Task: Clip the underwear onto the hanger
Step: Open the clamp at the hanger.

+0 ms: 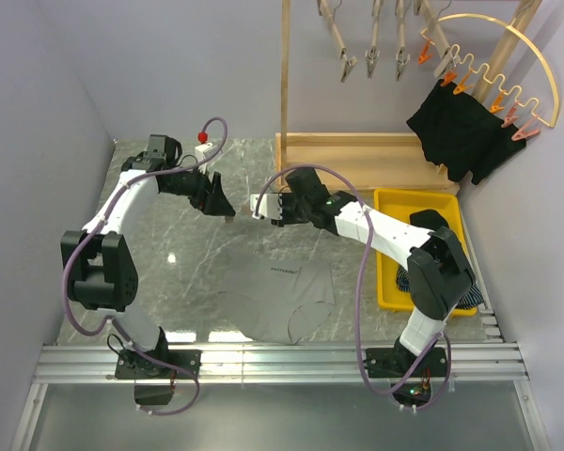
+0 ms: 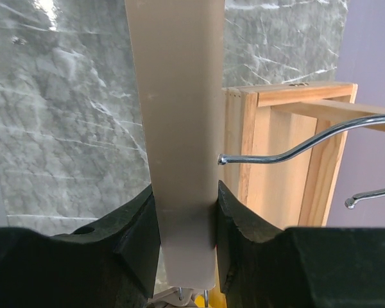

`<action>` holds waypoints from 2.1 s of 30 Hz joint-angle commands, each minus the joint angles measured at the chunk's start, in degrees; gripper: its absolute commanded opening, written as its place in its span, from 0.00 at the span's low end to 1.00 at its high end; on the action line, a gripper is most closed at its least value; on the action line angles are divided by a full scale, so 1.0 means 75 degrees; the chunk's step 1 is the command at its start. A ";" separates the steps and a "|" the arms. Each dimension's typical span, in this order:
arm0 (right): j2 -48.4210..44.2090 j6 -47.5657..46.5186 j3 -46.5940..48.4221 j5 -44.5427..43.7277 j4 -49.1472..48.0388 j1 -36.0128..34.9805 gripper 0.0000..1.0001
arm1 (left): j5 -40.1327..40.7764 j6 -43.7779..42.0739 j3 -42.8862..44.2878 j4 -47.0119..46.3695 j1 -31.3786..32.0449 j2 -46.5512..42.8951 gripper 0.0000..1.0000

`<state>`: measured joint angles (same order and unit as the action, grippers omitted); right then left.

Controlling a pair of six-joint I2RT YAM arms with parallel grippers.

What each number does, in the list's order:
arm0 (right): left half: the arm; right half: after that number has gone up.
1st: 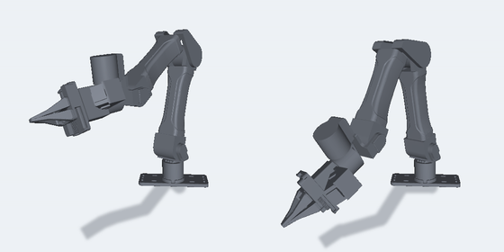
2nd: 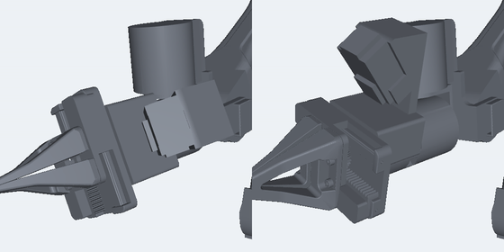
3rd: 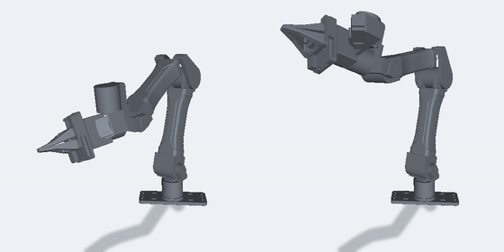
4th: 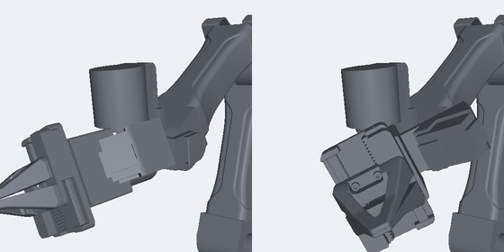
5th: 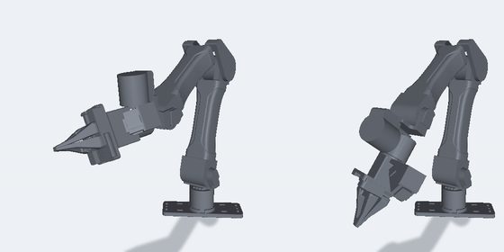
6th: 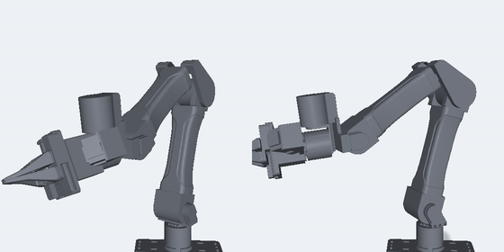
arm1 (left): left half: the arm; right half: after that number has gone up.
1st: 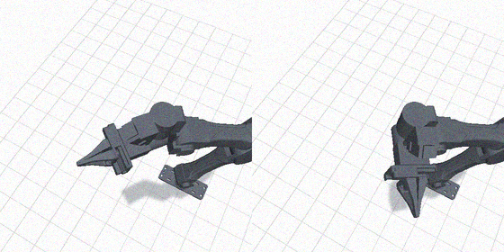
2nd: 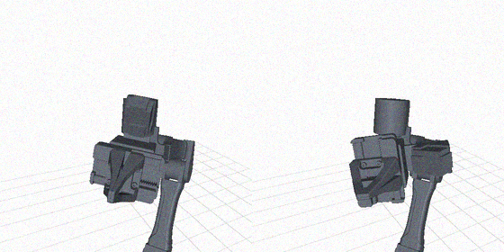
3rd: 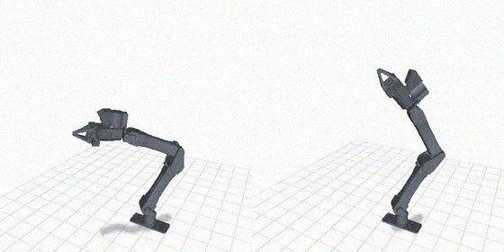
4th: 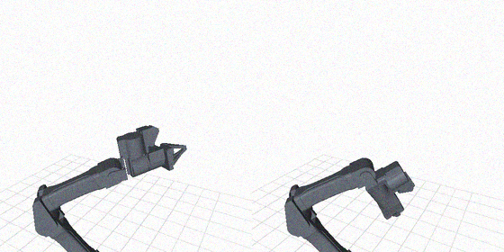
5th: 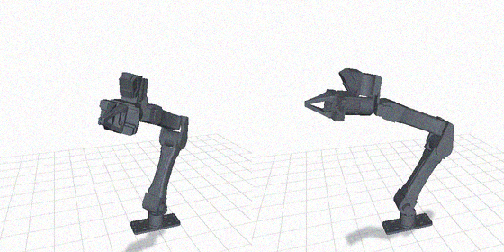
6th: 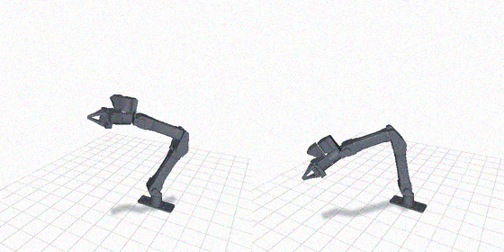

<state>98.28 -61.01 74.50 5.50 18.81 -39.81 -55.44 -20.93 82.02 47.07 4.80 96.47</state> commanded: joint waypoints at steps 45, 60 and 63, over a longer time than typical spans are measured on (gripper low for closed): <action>-0.0284 -0.0022 -0.0336 -0.1048 -0.1218 -0.0176 0.26 | -0.0741 0.1278 0.0080 -0.0639 -0.0007 0.0673 0.00; -0.0870 0.2859 0.0144 0.0109 0.0256 -0.0176 0.64 | -0.0682 0.2357 -0.0271 -0.2139 -0.0089 0.1294 0.00; -0.0485 0.4568 0.0636 0.1093 0.0901 -0.0176 0.53 | -0.0647 0.2462 -0.0365 -0.2349 -0.0100 0.1399 0.00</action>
<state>94.63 -40.03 74.63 5.74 20.16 -40.69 -59.07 -4.21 79.55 33.50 4.14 106.69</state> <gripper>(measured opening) 0.552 0.089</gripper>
